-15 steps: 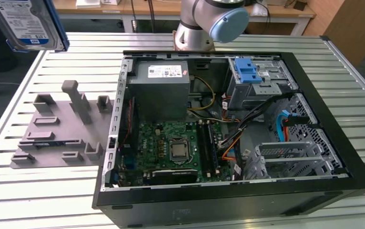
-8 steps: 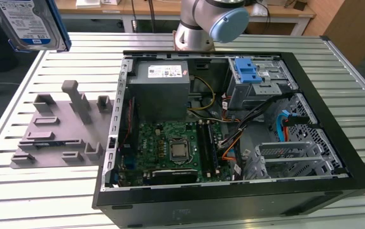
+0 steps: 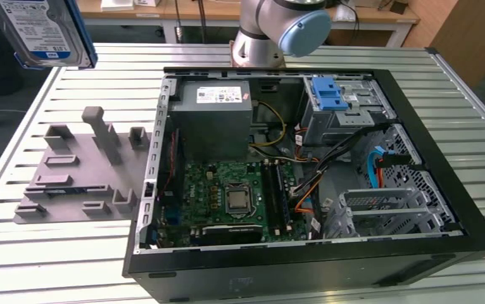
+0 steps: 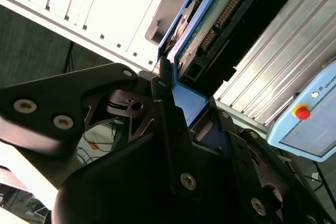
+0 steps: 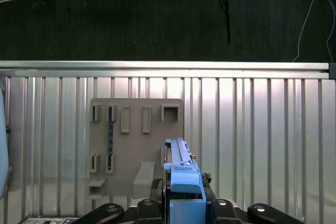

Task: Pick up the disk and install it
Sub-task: 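Pick up the disk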

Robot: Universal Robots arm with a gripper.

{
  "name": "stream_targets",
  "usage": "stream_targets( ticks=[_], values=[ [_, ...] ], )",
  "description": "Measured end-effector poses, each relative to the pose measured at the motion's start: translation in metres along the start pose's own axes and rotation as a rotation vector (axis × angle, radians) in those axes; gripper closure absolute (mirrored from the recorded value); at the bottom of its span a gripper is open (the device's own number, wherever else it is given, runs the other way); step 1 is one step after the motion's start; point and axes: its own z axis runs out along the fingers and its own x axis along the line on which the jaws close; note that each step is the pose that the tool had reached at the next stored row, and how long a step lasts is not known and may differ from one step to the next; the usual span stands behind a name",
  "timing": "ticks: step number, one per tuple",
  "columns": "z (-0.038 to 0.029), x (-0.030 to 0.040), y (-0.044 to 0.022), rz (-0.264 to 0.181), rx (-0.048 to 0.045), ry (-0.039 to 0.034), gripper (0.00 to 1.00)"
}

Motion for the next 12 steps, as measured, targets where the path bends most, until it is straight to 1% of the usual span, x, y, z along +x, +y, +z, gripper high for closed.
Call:
stream_targets(
  ticks=[12],
  values=[
    [-0.0002, -0.0001, -0.0075, 0.0, -0.0001, 0.0, 0.64]
  ],
)
